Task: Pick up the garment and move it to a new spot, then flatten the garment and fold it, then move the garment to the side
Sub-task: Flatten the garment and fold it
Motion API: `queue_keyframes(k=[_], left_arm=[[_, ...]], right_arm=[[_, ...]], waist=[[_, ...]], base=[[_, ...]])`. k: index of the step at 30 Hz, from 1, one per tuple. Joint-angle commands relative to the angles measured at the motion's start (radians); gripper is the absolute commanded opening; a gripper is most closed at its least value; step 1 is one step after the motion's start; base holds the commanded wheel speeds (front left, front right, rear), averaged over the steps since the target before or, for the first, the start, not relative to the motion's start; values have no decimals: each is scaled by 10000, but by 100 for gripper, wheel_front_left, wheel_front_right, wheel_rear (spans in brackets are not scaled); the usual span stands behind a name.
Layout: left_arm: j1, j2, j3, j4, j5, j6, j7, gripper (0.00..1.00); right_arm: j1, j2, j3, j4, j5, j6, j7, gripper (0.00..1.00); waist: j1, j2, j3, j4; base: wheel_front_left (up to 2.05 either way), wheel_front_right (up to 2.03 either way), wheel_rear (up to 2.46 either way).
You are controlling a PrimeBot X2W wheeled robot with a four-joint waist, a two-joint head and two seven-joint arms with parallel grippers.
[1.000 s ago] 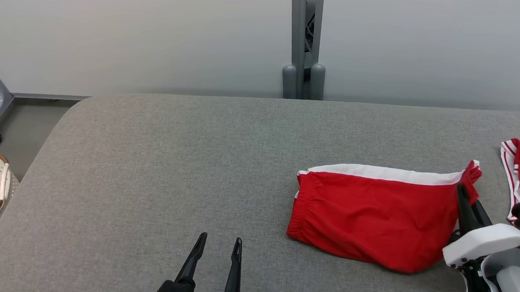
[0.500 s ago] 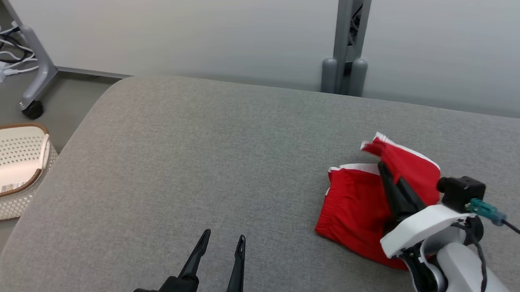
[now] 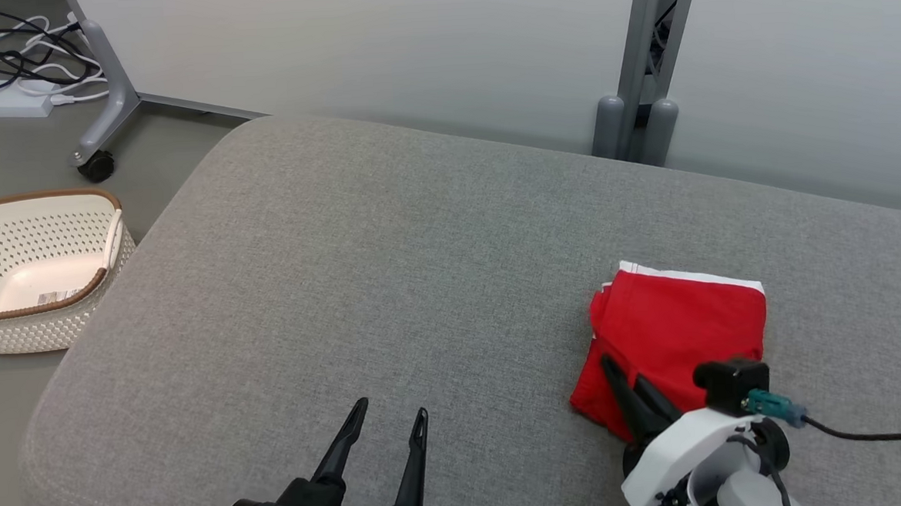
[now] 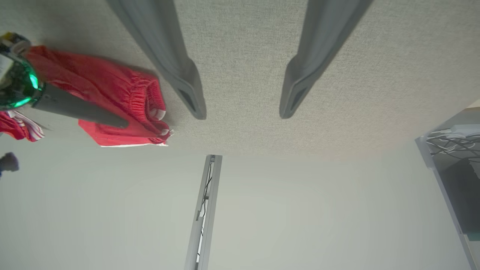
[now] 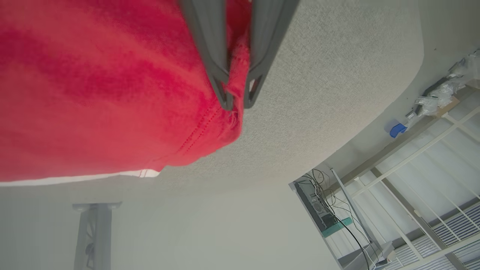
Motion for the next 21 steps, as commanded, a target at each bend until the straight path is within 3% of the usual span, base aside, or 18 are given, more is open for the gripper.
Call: queue_keyframes(k=[1,3,4,5,13,18,21], left_arm=[[-66,35,54,15,-38,13,-35,100],[-18,36,52,24,-64,-7,-35,100],[-5,36,41,29,-75,-14,-35,100],[4,38,29,42,-73,-20,-35,100],[68,36,124,75,-2,53,-35,100],[116,38,272,52,-41,237,-35,100],[118,35,386,-211,-259,195,-35,100]], right_arm=[[193,-50,172,-10,149,-5,17,10],[297,-53,377,-21,237,-5,-3,47],[345,-51,480,-12,307,-5,24,89],[397,-51,612,-16,423,-5,89,100],[548,-52,1648,-894,1230,-5,-68,100],[485,-63,1065,-1171,554,-5,-315,100],[496,-58,337,-1587,-439,-5,-319,100]], waist=[[0,0,-47,-71],[0,0,-84,-154],[0,0,-102,-195],[0,0,-120,-239],[0,0,-279,-743],[0,0,-404,-1194],[0,0,-463,-1516]], base=[[0,0,0],[0,0,0],[0,0,0],[0,0,0],[0,0,0],[0,0,0],[0,0,0]])
